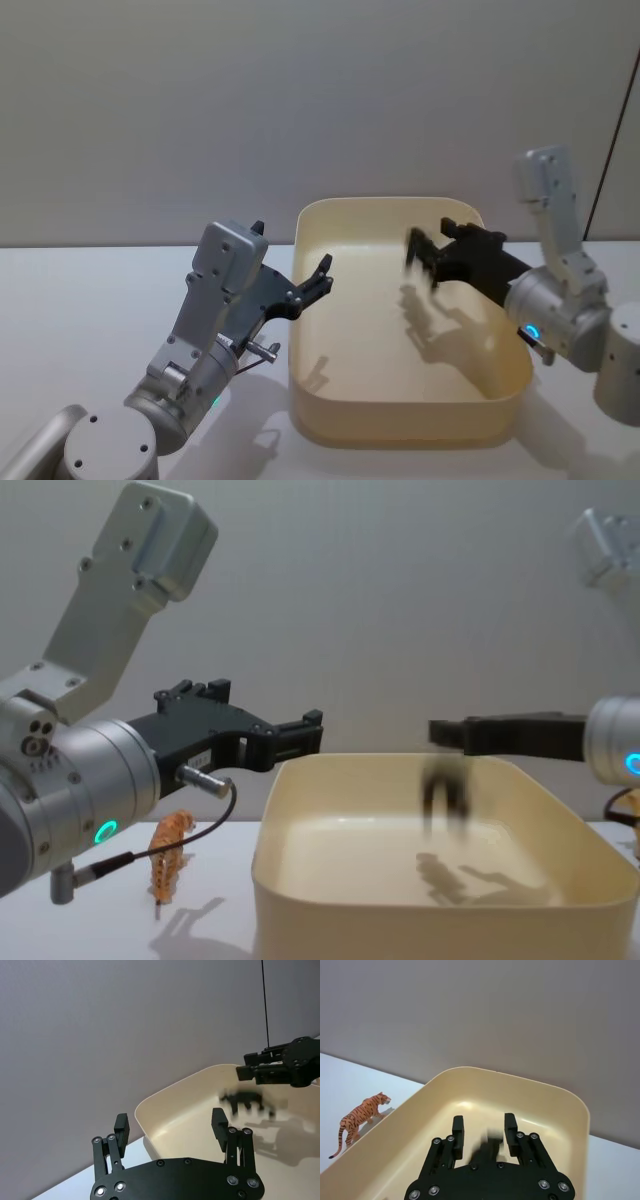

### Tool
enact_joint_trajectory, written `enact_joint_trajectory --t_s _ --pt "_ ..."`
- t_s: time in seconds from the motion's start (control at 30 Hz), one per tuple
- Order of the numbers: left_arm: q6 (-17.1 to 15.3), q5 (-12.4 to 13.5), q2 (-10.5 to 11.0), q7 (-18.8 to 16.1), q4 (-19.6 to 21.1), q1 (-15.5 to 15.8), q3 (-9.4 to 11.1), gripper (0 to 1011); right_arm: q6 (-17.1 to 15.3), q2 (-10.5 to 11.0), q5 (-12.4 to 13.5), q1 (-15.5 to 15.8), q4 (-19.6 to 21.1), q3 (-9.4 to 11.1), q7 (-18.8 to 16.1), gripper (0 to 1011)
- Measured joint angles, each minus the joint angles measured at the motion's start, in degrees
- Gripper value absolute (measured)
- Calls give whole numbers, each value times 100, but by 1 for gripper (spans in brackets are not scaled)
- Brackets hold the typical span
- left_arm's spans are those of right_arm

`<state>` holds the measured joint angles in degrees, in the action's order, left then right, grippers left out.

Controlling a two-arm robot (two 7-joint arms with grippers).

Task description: Pick up the toy alternately with two hands and place it into the central storage box.

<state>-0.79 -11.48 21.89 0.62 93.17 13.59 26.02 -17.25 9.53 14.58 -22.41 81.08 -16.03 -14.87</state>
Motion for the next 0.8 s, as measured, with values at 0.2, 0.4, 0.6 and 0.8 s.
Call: enact_joint_trajectory --t_s 0.2,0.4,0.6,0.8 --pt "0 0 0 0 0 0 0 1002 -33 -99 -65 -121 -153 -70 -84 601" --pt "0 0 0 0 0 0 0 1001 -10 -76 -15 -109 -111 -35 -11 785" --pt "0 0 0 0 0 0 0 1001 37 5 126 -21 38 58 200 956" --pt "0 0 0 0 0 0 0 1001 87 126 316 120 273 202 500 1001"
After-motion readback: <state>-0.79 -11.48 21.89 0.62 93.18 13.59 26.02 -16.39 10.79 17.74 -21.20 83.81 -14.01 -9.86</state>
